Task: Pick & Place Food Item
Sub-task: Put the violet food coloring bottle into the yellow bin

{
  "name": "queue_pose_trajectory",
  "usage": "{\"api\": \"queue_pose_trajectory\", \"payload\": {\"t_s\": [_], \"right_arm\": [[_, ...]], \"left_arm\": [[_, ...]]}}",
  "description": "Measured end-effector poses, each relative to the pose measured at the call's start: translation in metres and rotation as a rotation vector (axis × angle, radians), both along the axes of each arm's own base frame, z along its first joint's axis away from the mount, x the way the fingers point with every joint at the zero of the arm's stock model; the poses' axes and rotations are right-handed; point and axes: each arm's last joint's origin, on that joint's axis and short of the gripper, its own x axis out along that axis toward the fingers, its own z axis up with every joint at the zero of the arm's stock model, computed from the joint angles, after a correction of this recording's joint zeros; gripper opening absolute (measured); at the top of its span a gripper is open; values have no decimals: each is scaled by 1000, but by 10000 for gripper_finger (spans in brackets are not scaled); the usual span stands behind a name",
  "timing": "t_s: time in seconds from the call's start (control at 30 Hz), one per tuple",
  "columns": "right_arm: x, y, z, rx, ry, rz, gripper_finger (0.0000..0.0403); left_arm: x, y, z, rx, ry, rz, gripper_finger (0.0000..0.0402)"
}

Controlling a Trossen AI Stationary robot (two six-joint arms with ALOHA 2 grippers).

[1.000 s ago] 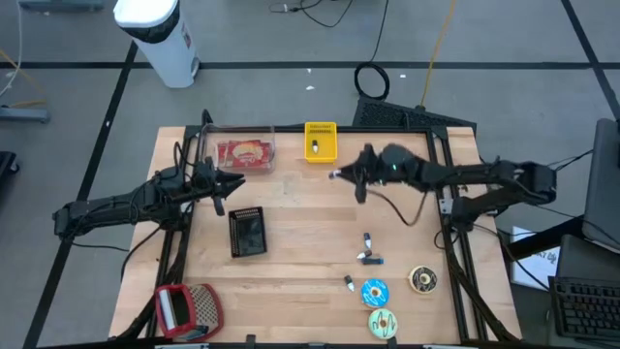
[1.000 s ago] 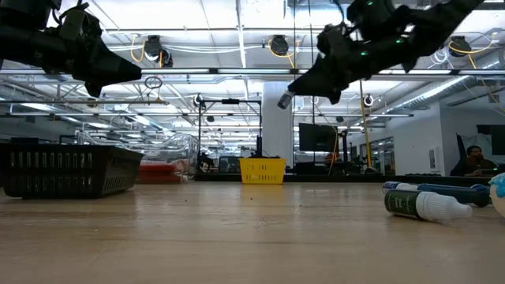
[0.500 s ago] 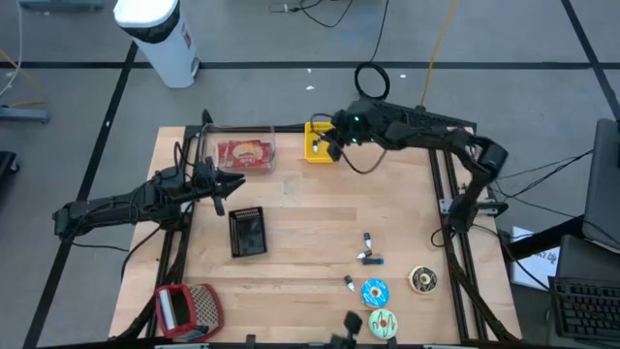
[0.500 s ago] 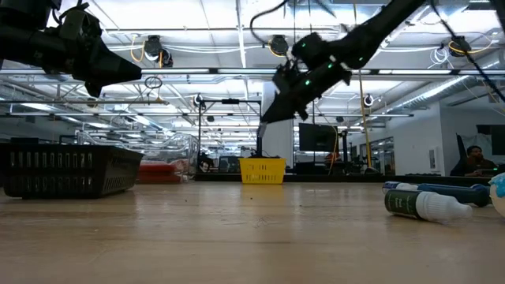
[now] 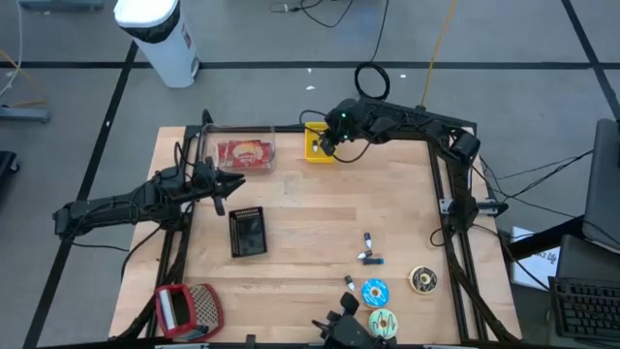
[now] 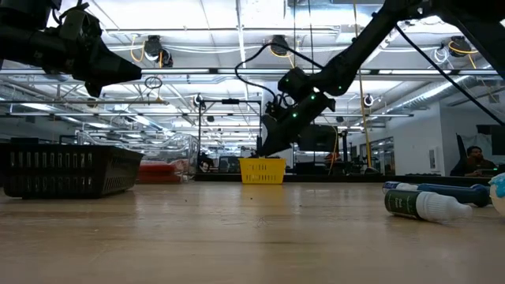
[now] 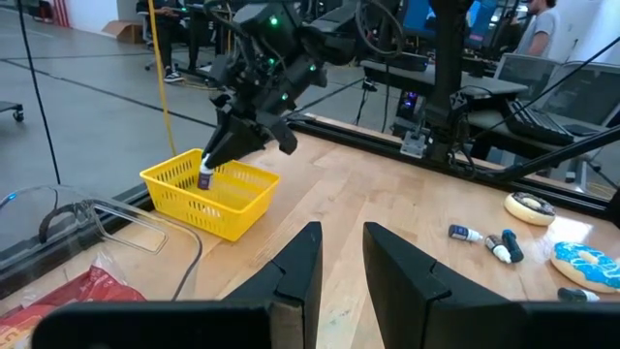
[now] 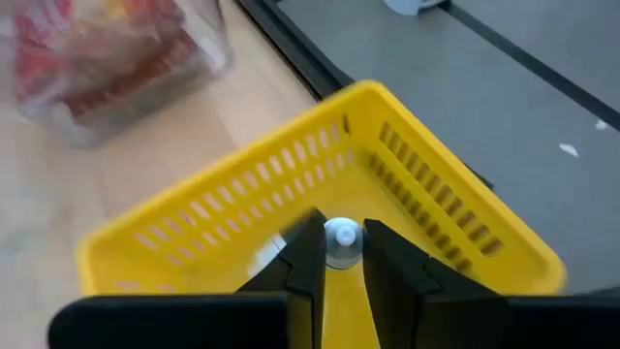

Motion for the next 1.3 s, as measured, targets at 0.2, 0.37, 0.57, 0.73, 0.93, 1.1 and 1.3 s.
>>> {"api": "queue_pose_trajectory", "payload": {"t_s": [0.2, 0.37, 0.57, 0.73, 0.93, 1.1, 1.3], "right_arm": [[-1, 4, -2, 9, 40, 23, 43], [-2, 12, -8, 34, 125, 62, 43], [2, 20, -10, 31, 148, 94, 43], [2, 22, -11, 27, 163, 112, 43], [5, 25, -10, 23, 158, 121, 66], [5, 25, -10, 26, 160, 118, 101], [2, 27, -3, 21, 157, 121, 128]], "left_arm": [[0, 0, 0, 0, 0, 0, 79], [0, 0, 0, 0, 0, 0, 79], [0, 0, 0, 0, 0, 0, 79], [0, 0, 0, 0, 0, 0, 79], [0, 0, 0, 0, 0, 0, 79], [0, 0, 0, 0, 0, 0, 79], [0, 0, 0, 0, 0, 0, 79]]}}
